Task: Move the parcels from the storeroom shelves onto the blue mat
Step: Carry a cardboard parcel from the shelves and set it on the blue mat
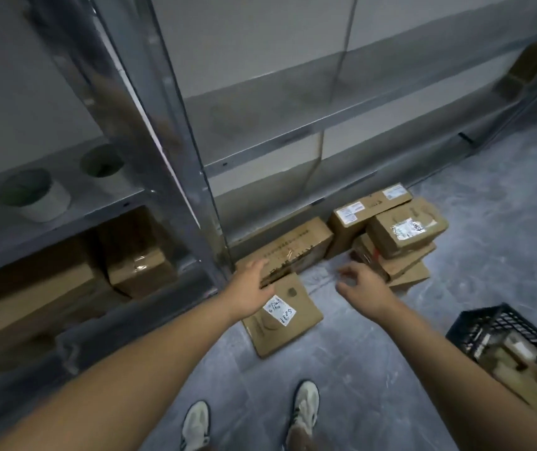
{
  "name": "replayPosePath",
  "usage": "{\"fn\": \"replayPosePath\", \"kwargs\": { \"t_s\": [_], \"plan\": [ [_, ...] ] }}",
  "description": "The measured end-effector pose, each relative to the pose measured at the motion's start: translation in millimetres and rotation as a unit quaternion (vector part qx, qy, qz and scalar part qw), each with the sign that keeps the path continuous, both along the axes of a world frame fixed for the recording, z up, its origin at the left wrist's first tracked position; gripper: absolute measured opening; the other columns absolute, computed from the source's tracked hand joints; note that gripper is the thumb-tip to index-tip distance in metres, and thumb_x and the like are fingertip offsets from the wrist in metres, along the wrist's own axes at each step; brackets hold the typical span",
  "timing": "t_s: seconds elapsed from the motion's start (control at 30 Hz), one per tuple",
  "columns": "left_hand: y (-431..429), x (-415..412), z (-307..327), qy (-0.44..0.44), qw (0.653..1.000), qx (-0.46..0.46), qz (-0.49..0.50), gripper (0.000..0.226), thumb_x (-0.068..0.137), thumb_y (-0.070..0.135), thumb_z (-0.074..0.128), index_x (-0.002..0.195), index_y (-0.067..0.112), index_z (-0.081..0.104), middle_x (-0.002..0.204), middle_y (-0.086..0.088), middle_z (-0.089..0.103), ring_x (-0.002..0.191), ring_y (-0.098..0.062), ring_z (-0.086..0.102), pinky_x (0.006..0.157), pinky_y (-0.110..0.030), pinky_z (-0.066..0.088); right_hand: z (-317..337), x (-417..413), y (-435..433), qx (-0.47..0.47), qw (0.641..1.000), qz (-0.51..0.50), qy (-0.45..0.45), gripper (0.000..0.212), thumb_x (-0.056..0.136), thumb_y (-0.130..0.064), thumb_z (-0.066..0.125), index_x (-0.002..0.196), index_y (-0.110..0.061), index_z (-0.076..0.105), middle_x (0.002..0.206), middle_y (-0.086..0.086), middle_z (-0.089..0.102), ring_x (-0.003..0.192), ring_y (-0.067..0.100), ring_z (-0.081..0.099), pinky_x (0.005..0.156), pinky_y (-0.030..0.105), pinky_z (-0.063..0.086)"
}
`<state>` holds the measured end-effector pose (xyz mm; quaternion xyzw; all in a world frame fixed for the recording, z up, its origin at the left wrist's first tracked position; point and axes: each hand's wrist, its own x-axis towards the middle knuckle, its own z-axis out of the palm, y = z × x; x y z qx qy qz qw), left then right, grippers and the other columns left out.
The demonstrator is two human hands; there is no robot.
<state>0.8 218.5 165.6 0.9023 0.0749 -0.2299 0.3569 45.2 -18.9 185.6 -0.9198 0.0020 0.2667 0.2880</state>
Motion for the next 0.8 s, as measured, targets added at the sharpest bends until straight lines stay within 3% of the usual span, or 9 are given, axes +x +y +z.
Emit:
{"fn": "replayPosePath", "kwargs": {
  "t_s": [0.17, 0.33, 0.43, 0.5, 0.57, 0.6, 0.7, 0.8],
  "plan": [
    [-10.2, 25.3, -99.6, 0.027, 0.996, -0.025, 0.079, 0.061, 0.091, 0.024, 0.060, 0.146, 0.017, 0.036, 0.150, -0.003, 0.037, 0.134, -0.019, 0.040, 0.109, -0.024, 0.030, -112.5, 38.3, -15.0, -0.011, 0.998, 0.032, 0.047, 0.044, 0.090, -0.019, 0.061, 0.132, -0.013, 0.053, 0.134, 0.006, 0.053, 0.122, 0.021, 0.051, 0.097, 0.029, 0.040],
    [-6.2, 20.4, -225.1, 0.057, 0.979, -0.022, 0.194, 0.051, 0.092, 0.018, 0.059, 0.140, 0.012, 0.044, 0.143, -0.007, 0.045, 0.125, -0.014, 0.043, 0.085, -0.004, 0.021, -236.2, 62.9, -19.1, -0.054, 0.992, 0.078, 0.082, 0.047, 0.091, -0.021, 0.059, 0.136, -0.012, 0.050, 0.135, 0.009, 0.053, 0.118, 0.024, 0.053, 0.085, 0.023, 0.036],
    [-1.0, -1.2, -314.9, 0.123, 0.958, -0.014, 0.260, 0.050, 0.095, 0.019, 0.056, 0.142, 0.008, 0.042, 0.146, -0.009, 0.045, 0.130, -0.021, 0.044, 0.093, -0.012, 0.028, -317.8, 72.6, -24.1, -0.065, 0.991, 0.069, 0.090, 0.045, 0.092, -0.021, 0.059, 0.135, -0.013, 0.052, 0.136, 0.007, 0.055, 0.117, 0.023, 0.055, 0.087, 0.022, 0.035],
    [0.4, -22.4, -371.6, 0.166, 0.941, -0.008, 0.296, 0.053, 0.097, 0.020, 0.054, 0.145, 0.005, 0.038, 0.142, -0.012, 0.048, 0.124, -0.024, 0.050, 0.095, -0.015, 0.033, -371.4, 71.3, -27.5, -0.058, 0.992, 0.043, 0.107, 0.045, 0.092, -0.021, 0.058, 0.136, -0.013, 0.051, 0.137, 0.007, 0.055, 0.120, 0.024, 0.055, 0.094, 0.026, 0.039],
    [0.4, -42.0, -423.5, 0.203, 0.922, -0.009, 0.331, 0.054, 0.098, 0.020, 0.052, 0.146, 0.004, 0.035, 0.131, -0.014, 0.054, 0.109, -0.023, 0.058, 0.080, -0.008, 0.035, -422.6, 69.7, -28.4, -0.063, 0.988, 0.042, 0.134, 0.049, 0.094, -0.025, 0.056, 0.140, -0.012, 0.046, 0.143, 0.009, 0.050, 0.125, 0.025, 0.051, 0.098, 0.028, 0.038],
    [0.1, -50.7, -446.9, 0.218, 0.910, -0.013, 0.352, 0.052, 0.098, 0.020, 0.051, 0.145, 0.005, 0.037, 0.129, -0.015, 0.056, 0.110, -0.025, 0.058, 0.074, -0.009, 0.032, -446.0, 69.1, -26.6, -0.068, 0.986, 0.047, 0.145, 0.052, 0.094, -0.027, 0.055, 0.142, -0.012, 0.043, 0.146, 0.009, 0.047, 0.128, 0.026, 0.049, 0.099, 0.028, 0.037],
    [0.0, -62.0, -505.1, 0.220, 0.895, -0.025, 0.387, 0.023, 0.099, 0.019, 0.049, 0.118, 0.010, 0.057, 0.105, -0.009, 0.060, 0.113, -0.027, 0.054, 0.066, -0.016, 0.024, -507.2, 73.4, -16.2, -0.049, 0.986, 0.030, 0.159, 0.056, 0.095, -0.030, 0.053, 0.146, -0.012, 0.037, 0.148, 0.012, 0.043, 0.130, 0.028, 0.046, 0.102, 0.033, 0.038],
    [0.2, -56.5, -541.4, 0.207, 0.878, -0.090, 0.422, 0.031, 0.096, 0.021, 0.055, 0.122, 0.006, 0.061, 0.116, -0.008, 0.065, 0.103, -0.020, 0.059, 0.070, -0.018, 0.036, -552.8, 79.8, -3.5, -0.017, 0.977, -0.009, 0.210, 0.055, 0.092, -0.025, 0.058, 0.141, -0.008, 0.039, 0.136, 0.017, 0.051, 0.120, 0.032, 0.052, 0.097, 0.040, 0.044]
  ]
}}
